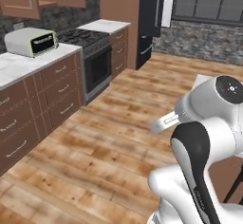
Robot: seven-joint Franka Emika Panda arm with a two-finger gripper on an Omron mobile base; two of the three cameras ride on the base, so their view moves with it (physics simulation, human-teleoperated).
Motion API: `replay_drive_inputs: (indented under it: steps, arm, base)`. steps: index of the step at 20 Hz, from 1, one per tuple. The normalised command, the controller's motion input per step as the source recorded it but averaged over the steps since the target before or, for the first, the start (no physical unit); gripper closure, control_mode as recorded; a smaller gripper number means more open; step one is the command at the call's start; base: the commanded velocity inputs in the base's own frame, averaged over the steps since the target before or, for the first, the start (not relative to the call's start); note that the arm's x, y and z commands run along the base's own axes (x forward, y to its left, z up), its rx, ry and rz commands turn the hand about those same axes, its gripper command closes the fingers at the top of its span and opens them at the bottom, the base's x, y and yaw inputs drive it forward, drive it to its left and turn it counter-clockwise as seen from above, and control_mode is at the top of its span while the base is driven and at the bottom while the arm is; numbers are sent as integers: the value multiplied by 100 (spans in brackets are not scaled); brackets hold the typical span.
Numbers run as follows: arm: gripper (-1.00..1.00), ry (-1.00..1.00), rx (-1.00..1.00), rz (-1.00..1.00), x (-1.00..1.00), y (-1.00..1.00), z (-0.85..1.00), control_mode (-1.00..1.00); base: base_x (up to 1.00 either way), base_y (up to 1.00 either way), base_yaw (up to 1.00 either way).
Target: There is a bowl on the dining counter. Grab a lemon wedge from the fridge and place it in the bowl. Then get the liquor bottle and glass cup from the cabinet and place them next to the bowl.
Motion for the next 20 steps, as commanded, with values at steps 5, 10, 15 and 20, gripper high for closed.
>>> replay_drive_inputs:
  steps: [5,10,15,20]
  arm:
    - [-100,0,0,0,0,0,0,100]
    - [-100,0,0,0,0,0,0,100]
    - [-100,0,0,0,0,0,0,100]
    - [-100,0,0,0,0,0,0,100]
  base:
    - [49,59,-44]
    - [47,79,-53]
    - [56,87,-51]
    - [70,94,-42]
